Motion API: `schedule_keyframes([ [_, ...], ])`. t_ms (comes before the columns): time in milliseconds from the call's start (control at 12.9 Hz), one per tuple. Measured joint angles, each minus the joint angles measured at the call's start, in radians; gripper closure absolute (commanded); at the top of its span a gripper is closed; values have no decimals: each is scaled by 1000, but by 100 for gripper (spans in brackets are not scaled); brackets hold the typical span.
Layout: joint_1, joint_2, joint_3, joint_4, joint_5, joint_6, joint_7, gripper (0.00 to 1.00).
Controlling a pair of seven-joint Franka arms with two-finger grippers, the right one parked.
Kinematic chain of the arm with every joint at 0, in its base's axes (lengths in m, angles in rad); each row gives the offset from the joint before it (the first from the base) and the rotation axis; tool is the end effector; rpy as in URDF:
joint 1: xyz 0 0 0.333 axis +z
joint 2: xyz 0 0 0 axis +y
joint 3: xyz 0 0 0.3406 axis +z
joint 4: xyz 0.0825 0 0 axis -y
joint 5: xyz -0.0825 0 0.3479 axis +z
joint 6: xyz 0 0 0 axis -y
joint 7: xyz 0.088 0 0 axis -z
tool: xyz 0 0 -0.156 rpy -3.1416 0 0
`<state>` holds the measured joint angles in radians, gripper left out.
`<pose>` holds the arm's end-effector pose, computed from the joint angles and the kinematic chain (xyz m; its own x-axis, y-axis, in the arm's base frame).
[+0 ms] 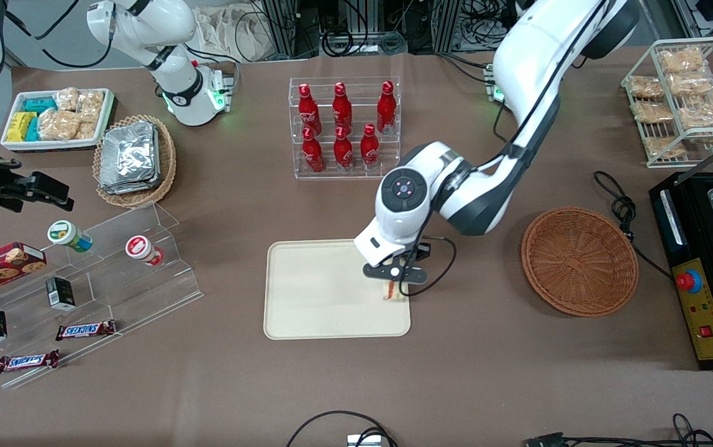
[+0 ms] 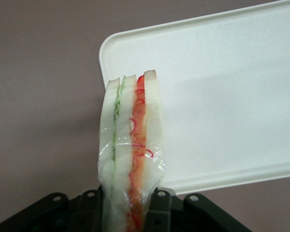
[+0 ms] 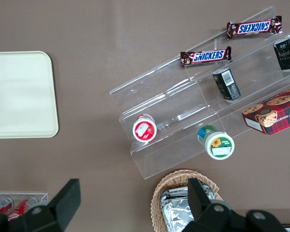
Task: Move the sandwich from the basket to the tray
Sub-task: 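Carry the sandwich to the white tray and lower it onto it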
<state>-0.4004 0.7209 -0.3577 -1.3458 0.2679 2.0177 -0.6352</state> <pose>0.5716 -0.4304 0.3020 0.9876 -0.1569 0.0018 -0.1569 -0.9876 -0.0080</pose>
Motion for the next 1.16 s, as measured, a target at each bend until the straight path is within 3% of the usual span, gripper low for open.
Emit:
schedule_keyframes([
  [775, -45, 213, 3, 143, 61, 38, -64, 71],
  [852, -47, 218, 3, 147, 61, 38, -65, 65],
  [1007, -50, 221, 3, 149, 61, 38, -66, 13],
  [1085, -50, 221, 3, 150, 62, 38, -66, 0],
  [1162, -51, 221, 3, 151, 62, 38, -68, 0],
])
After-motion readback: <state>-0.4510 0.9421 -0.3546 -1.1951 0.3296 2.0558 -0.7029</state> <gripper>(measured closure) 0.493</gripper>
